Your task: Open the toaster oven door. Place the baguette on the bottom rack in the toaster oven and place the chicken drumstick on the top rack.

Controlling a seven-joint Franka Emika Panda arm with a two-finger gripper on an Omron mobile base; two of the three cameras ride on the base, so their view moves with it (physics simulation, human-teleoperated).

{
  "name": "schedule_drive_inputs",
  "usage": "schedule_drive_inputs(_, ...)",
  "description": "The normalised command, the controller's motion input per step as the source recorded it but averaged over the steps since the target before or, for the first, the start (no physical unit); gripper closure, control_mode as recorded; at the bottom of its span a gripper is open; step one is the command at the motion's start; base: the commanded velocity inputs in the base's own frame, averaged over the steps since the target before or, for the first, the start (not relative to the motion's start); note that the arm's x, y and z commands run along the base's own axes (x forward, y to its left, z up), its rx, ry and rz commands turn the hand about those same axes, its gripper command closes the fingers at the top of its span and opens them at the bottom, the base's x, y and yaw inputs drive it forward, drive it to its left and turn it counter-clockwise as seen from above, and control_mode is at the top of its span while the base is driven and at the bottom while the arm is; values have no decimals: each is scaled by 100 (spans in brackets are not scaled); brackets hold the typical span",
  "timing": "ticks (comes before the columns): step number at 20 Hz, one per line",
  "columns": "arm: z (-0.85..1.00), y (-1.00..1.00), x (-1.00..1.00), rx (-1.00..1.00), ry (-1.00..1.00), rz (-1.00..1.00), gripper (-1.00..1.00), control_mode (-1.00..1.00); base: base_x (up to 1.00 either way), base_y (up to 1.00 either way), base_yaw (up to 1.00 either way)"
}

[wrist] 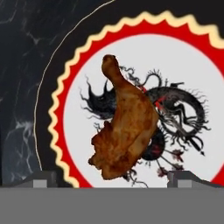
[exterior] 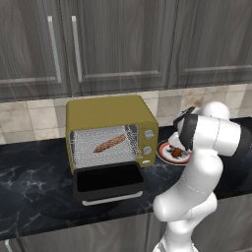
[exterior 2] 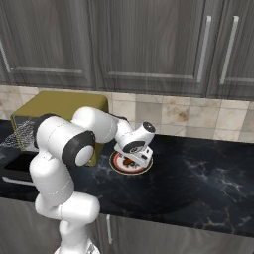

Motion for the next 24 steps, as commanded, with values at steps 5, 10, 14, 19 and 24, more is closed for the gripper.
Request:
schedule_drive_inputs(5, -6, 3, 17, -2, 0, 0, -100, -100, 0, 0, 0)
schedule_drive_inputs(10, -12, 3, 13, -4, 0, 0, -100, -100, 0, 0, 0)
schedule_drive_inputs(14, -17, 0, 8, -6, 1, 0, -100, -100, 0, 0, 0)
schedule_drive_inputs(19, -16, 0, 5, -6, 0, 0, -100, -100, 0, 0, 0)
schedule_drive_inputs(24, -13, 0, 3, -4, 0, 0, -100, -100, 0, 0, 0)
